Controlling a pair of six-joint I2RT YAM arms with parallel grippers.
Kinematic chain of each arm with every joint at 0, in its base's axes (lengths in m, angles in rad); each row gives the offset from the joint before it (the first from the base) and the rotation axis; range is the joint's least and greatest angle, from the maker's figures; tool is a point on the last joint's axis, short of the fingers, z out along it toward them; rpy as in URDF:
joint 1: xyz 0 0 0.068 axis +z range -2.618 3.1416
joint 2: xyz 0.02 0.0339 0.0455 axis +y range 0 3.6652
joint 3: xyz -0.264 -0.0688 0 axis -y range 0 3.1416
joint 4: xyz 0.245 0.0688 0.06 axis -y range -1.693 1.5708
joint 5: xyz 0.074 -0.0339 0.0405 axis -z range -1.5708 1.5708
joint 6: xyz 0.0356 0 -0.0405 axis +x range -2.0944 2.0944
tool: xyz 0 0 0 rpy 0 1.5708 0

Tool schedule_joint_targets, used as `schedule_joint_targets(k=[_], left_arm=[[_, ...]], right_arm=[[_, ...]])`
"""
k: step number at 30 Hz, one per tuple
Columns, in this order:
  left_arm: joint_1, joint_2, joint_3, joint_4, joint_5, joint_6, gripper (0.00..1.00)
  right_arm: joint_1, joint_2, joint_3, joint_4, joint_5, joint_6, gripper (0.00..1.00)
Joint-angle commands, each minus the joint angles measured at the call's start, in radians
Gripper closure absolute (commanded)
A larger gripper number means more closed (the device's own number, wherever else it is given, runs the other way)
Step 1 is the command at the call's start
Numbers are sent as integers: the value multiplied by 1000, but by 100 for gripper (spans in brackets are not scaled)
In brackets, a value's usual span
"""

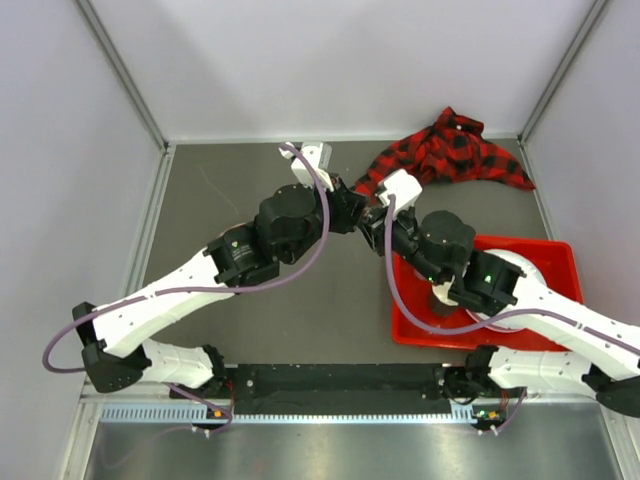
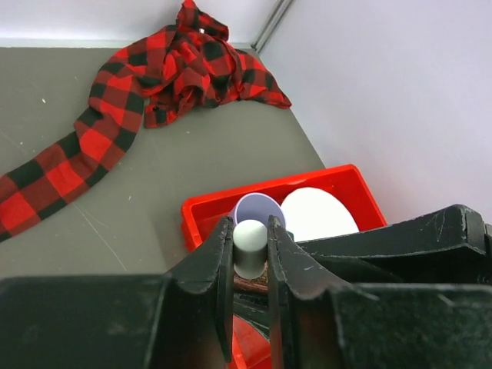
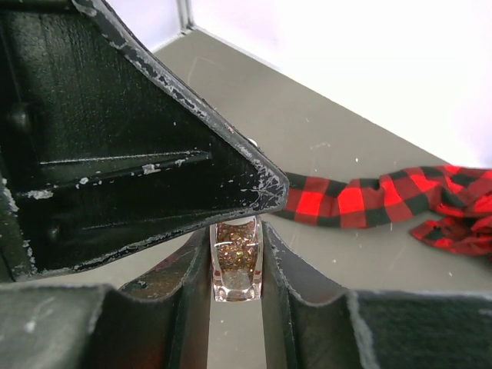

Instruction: Paint the nails

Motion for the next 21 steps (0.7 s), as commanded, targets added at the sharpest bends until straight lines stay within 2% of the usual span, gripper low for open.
schedule_joint_targets(k=[1, 3, 6, 7, 12, 14, 17, 21], left_arm=[[-8, -27, 4, 79, 17, -29, 72], [-2, -78, -51, 146, 63, -29, 40], [12, -162, -123, 215, 146, -22, 29], [17, -179, -129, 214, 181, -15, 15], [35, -277, -157, 225, 360, 24, 14], [37, -300, -175, 226, 463, 34, 18], [43, -336, -201, 246, 561, 51, 20], [47, -345, -221, 271, 744, 50, 26]], right_arm=[[-24, -42, 0, 66, -75, -17, 100], [-56, -59, -12, 57, -181, -3, 100], [-85, -97, -28, 35, -322, 23, 100], [-89, -117, -31, 29, -364, 19, 100], [-98, -152, -2, -64, -575, 37, 100], [-119, -174, 6, -68, -660, 77, 100], [-168, -186, 12, -31, -892, 166, 100], [-179, -186, 24, 35, -1042, 245, 100]])
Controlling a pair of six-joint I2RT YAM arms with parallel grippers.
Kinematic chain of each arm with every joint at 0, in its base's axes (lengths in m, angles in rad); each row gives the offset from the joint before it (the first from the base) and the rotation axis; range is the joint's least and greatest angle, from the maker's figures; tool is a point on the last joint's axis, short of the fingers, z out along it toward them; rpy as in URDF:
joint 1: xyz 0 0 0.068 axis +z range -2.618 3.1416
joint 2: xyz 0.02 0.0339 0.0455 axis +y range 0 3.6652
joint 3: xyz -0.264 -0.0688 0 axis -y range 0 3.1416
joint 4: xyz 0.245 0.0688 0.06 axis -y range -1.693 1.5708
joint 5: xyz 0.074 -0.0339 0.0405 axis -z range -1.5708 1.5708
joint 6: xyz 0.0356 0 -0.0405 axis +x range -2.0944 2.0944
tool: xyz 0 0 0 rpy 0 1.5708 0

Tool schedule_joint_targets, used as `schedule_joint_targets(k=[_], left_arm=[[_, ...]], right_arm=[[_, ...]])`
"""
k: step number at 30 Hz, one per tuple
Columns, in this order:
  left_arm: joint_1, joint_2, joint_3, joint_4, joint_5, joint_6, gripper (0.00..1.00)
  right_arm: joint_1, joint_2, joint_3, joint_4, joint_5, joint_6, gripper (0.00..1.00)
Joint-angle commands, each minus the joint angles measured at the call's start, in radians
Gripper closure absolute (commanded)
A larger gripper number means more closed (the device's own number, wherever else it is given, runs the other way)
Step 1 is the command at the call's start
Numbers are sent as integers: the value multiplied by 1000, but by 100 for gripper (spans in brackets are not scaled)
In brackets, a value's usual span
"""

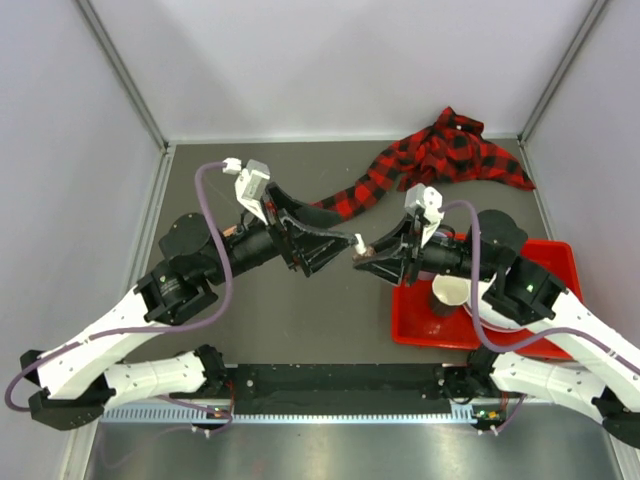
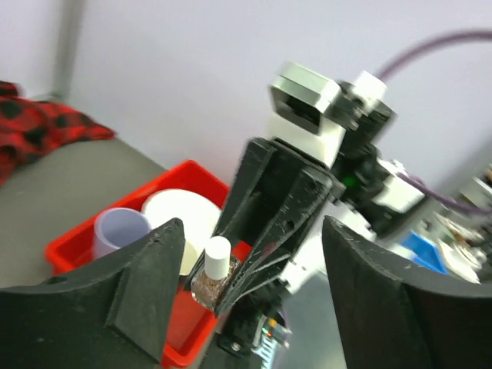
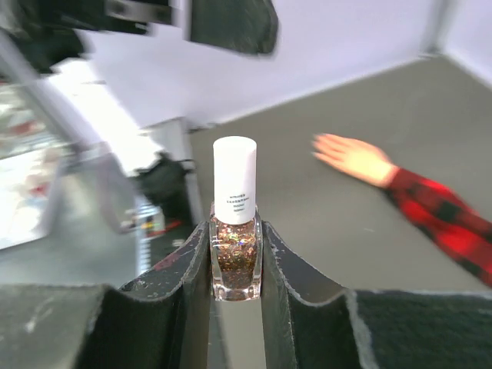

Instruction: Paint the nails

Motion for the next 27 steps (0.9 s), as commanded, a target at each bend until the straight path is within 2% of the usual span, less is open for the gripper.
schedule_joint_targets(k=[1, 4, 9, 11, 15, 16, 18, 19, 20, 23, 25, 27], left_arm=[[5, 9, -31, 98, 257, 13, 27], [5, 28, -31, 140, 354, -13, 27], [7, 56, -27, 151, 385, -28, 30], [7, 48, -42, 172, 398, -40, 34], [7, 45, -54, 192, 406, -53, 50], [5, 47, -50, 182, 400, -48, 63], [5, 56, -39, 153, 360, -34, 77], [7, 61, -24, 119, 336, -27, 86], [5, 70, -12, 96, 272, -20, 100], [5, 85, 25, 21, 158, 6, 100], [5, 93, 39, -7, 14, -5, 100], [5, 113, 51, -51, -151, -23, 100]], right_arm=[[-17, -12, 56, 120, -273, 133, 100], [-28, -7, 54, 172, -330, 180, 100], [-35, 0, 53, 229, -361, 226, 100], [-35, -1, 58, 229, -355, 229, 100], [-42, -1, 58, 229, -343, 228, 100], [-43, 0, 59, 229, -338, 226, 100], [-43, 8, 64, 207, -312, 204, 100], [-43, 13, 79, 179, -295, 188, 100], [-43, 22, 88, 154, -248, 171, 100], [-43, 19, 94, 82, -106, 105, 100], [-42, 19, 96, 35, -9, 59, 100], [1, 20, 90, 13, 174, -5, 100]])
